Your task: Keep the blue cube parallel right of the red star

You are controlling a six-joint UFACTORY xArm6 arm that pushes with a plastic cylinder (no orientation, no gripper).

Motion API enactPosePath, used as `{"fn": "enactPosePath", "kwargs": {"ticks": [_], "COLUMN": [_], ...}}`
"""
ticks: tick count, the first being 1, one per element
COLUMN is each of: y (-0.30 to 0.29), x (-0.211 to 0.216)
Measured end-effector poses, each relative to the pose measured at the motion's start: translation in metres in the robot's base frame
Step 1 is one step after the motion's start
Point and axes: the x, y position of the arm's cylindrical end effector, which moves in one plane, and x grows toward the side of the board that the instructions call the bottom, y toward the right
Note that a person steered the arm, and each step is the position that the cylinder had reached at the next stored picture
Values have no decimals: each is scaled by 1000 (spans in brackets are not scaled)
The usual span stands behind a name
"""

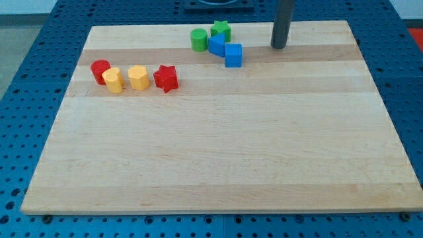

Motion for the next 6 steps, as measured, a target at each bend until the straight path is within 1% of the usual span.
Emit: {"fn": "enactPosePath", "kwargs": {"ticks": [1,2,3,4,5,6], "y": [-44,-51,-75,-91,-91,-92], "x": [0,0,0,0,3,28]}}
